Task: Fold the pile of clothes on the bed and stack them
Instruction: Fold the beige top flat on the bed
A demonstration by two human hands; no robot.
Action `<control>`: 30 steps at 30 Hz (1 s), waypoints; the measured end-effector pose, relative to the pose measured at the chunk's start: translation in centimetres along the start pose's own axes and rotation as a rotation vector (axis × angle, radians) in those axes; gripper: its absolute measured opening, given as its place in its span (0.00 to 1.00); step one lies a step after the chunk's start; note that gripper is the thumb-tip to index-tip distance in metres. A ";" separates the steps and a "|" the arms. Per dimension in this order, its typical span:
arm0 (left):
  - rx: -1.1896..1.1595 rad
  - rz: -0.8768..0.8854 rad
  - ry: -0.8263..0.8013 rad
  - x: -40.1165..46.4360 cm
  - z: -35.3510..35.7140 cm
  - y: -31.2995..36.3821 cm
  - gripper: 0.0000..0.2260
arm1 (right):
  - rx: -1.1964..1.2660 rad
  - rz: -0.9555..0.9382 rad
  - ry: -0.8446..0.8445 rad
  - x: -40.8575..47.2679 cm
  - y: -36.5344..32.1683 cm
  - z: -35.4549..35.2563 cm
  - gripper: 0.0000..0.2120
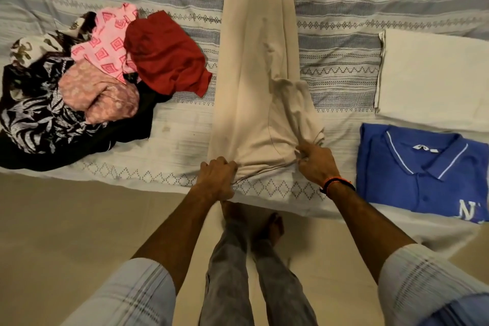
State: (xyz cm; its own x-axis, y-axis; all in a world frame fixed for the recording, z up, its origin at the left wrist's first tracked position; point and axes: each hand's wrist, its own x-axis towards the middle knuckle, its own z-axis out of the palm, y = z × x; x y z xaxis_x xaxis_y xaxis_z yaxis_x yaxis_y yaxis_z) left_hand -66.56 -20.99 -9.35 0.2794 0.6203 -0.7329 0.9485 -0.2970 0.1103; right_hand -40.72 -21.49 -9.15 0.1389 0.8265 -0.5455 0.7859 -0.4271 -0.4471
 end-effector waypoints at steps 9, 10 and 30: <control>-0.396 -0.003 0.143 2.2 -4.2 2.7 0.20 | 0.142 0.120 0.174 1.3 -2.1 -3.6 0.14; -0.421 0.009 0.153 2.6 -4.7 3.1 0.21 | 0.151 0.133 0.199 1.4 -2.3 -4.0 0.14; -0.974 -0.229 0.440 10.6 -8.1 14.6 0.18 | 0.353 0.124 0.050 10.3 3.3 -5.0 0.10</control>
State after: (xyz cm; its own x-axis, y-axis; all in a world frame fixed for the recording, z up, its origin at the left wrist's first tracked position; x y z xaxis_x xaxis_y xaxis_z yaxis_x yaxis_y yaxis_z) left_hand -48.55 -12.84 -10.08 -0.0732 0.8506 -0.5207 0.6422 0.4397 0.6279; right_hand -33.71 -12.51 -12.69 0.2555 0.7738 -0.5796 0.5065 -0.6178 -0.6016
